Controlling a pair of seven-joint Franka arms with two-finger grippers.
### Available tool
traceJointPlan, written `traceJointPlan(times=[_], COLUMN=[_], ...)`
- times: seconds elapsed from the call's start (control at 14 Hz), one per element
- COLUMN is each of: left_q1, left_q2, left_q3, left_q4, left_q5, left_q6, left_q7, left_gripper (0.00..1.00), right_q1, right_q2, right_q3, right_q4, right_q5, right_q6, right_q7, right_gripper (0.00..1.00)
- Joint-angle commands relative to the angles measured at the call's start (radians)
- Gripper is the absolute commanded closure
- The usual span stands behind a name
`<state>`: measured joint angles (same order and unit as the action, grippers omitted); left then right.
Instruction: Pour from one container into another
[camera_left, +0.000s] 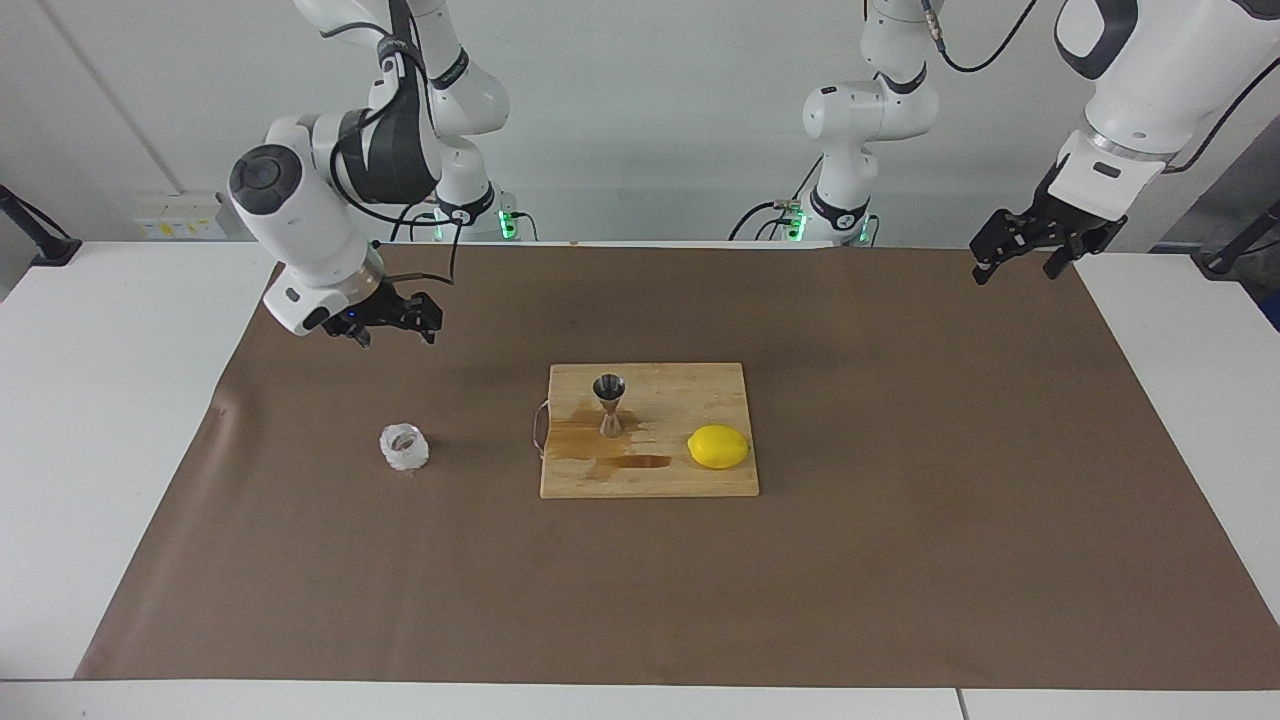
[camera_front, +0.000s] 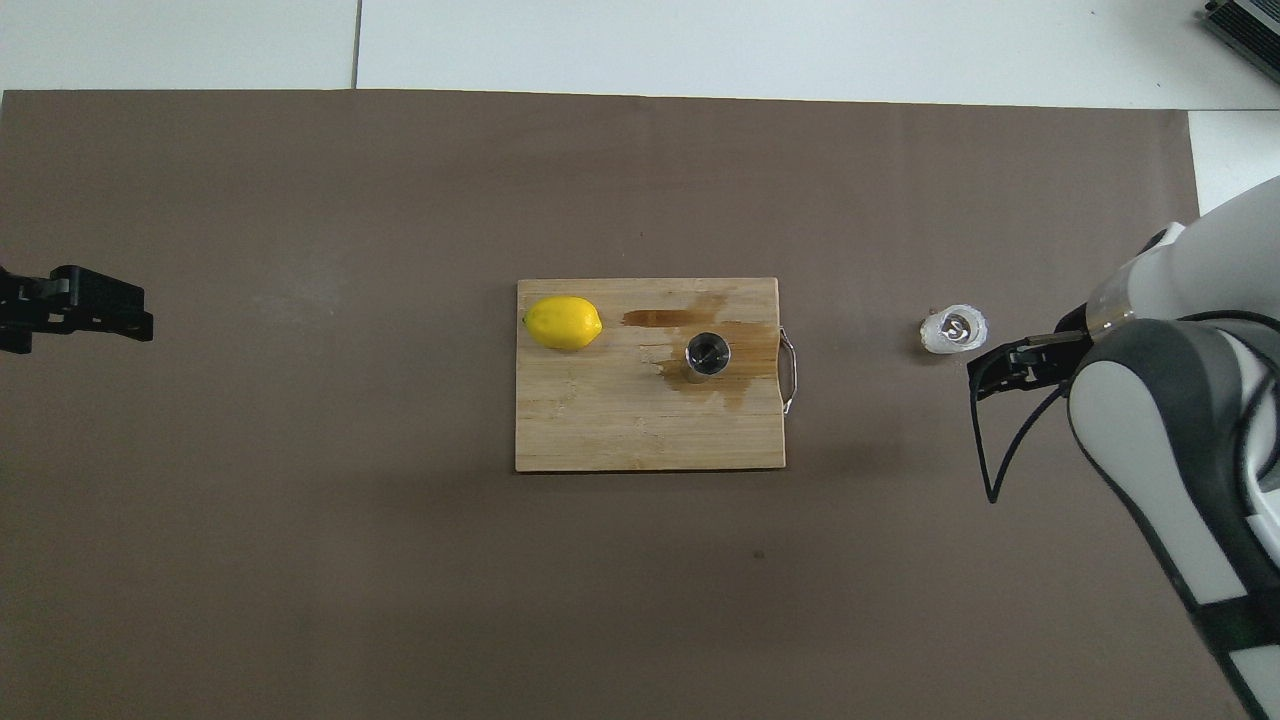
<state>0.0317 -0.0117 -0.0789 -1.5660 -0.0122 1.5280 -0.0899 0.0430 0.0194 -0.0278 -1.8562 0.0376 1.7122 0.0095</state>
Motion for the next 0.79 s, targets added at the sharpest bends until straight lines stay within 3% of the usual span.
traceJointPlan(times=[0.0, 0.21, 0.72], left_q1=[0.004, 0.005, 0.005], left_q2=[-0.024, -0.024, -0.024], left_q3=[-0.002, -0.002, -0.002], left_q4=[-0.023, -0.022, -0.023], left_q5=[0.006, 0.006, 0.006], left_q6=[-0.008, -0.008, -0.008], left_q7=[-0.004, -0.004, -0.004], left_gripper=[0.0, 0.0, 0.0], right_q1=[-0.014, -0.015, -0.031], right_q2=[-0.03, -0.075, -0.101], right_q3=[0.0, -0.015, -0.023], right_q4=[0.125, 0.208, 0.186], right_q5=[-0.013, -0.007, -0.021], right_q6=[-0.107, -0.138, -0.154], right_q7=[0.041, 0.047, 0.041], right_gripper=[0.0, 0.0, 0.0])
